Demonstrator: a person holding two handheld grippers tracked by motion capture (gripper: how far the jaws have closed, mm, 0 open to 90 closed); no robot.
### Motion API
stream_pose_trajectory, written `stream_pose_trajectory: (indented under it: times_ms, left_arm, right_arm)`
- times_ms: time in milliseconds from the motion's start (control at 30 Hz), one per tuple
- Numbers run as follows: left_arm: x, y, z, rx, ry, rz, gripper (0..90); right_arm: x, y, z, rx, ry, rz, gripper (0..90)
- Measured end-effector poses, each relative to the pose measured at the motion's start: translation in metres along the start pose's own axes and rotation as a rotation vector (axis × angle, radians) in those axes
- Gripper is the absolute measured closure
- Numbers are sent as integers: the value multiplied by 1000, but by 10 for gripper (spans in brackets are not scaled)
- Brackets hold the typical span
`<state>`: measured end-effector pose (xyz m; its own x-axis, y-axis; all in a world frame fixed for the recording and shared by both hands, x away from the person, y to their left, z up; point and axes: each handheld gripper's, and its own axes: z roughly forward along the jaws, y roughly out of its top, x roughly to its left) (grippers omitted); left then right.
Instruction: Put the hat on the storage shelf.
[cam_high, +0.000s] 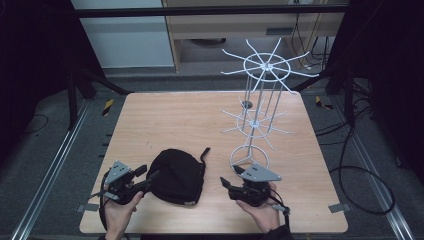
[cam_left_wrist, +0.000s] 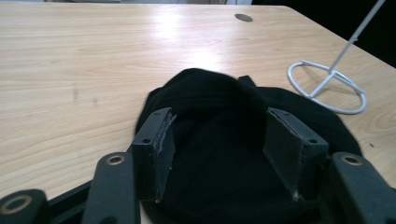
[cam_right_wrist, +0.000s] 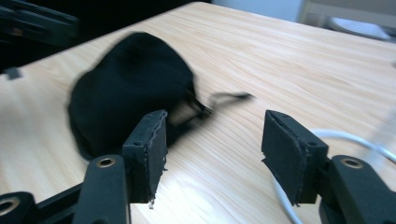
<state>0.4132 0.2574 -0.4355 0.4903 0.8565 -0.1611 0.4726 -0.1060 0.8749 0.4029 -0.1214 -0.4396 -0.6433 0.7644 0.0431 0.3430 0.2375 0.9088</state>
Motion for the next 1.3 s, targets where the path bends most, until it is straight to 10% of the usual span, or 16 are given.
stream_pose_trajectory:
  times_ms: [433, 967, 1300]
  left_arm:
    - [-20, 16, 30, 65, -2, 2, 358]
    - [-29, 13, 69, 165, 53, -46, 346]
    - [-19, 1, 78, 257, 19, -82, 615]
  right_arm:
    - [-48, -39, -48, 34, -146, 85, 350]
    - [-61, -56, -51, 91, -191, 87, 306]
    - [-62, -60, -49, 114, -184, 87, 307]
